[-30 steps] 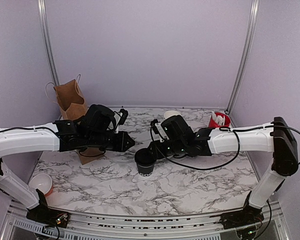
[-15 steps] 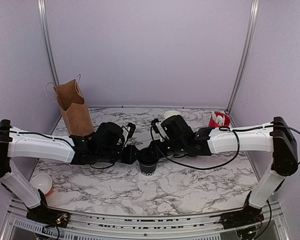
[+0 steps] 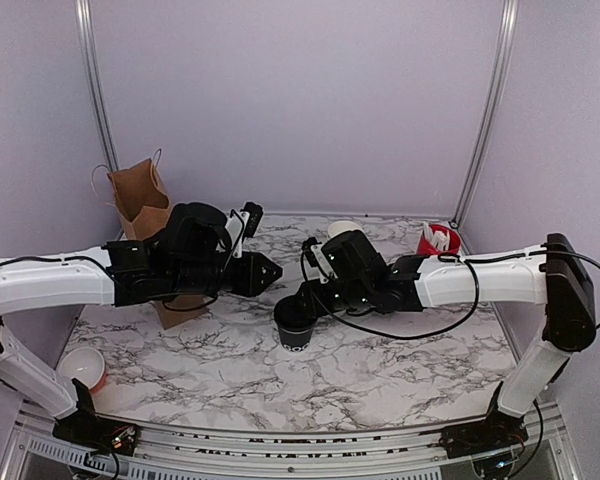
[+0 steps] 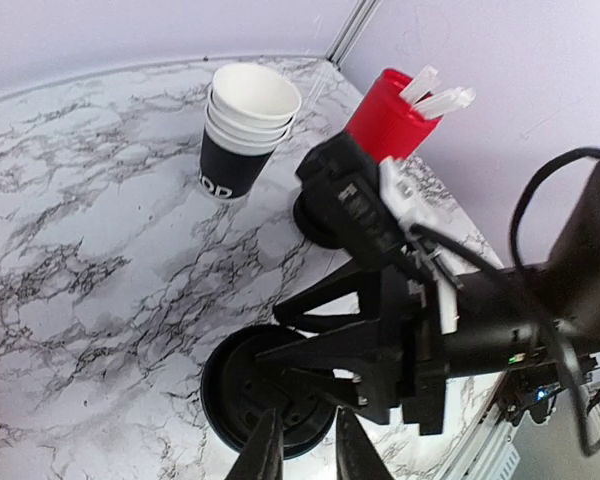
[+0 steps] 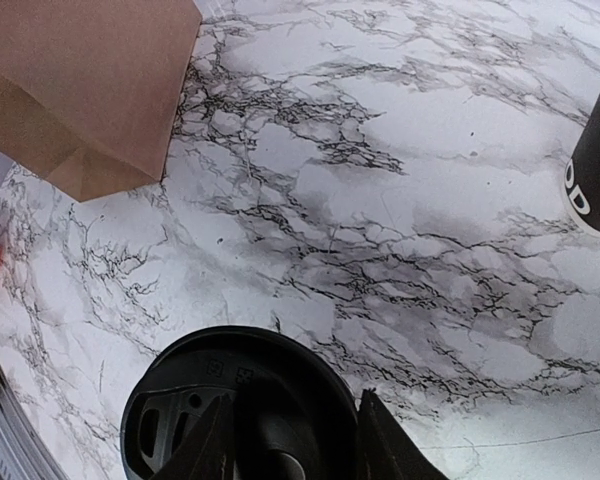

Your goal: Pack the takeout coffee

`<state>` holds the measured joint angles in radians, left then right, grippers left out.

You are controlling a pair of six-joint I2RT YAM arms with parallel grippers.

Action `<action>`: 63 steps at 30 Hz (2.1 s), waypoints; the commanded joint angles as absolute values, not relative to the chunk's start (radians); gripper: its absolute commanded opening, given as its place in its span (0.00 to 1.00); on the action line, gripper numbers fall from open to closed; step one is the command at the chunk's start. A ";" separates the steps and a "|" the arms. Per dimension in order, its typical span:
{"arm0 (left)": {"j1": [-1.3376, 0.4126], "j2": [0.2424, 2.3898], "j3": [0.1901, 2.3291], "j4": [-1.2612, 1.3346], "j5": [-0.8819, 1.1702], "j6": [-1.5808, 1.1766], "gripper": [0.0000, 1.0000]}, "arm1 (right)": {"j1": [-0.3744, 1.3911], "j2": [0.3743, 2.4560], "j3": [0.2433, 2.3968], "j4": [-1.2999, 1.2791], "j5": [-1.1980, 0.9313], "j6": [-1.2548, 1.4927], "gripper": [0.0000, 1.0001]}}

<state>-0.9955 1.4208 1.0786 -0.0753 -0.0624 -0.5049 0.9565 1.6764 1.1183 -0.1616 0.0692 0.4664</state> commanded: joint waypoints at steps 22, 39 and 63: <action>-0.989 1.454 1.124 -0.151 -0.040 -0.466 0.25 | 0.968 1.697 1.119 -0.239 0.059 0.473 0.39; -1.050 1.633 1.019 -0.137 -0.014 -0.486 0.31 | 0.970 1.701 1.142 -0.247 0.056 0.465 0.39; -1.046 1.509 0.928 -0.045 0.012 -0.465 0.33 | 0.969 1.699 1.108 -0.255 0.060 0.485 0.39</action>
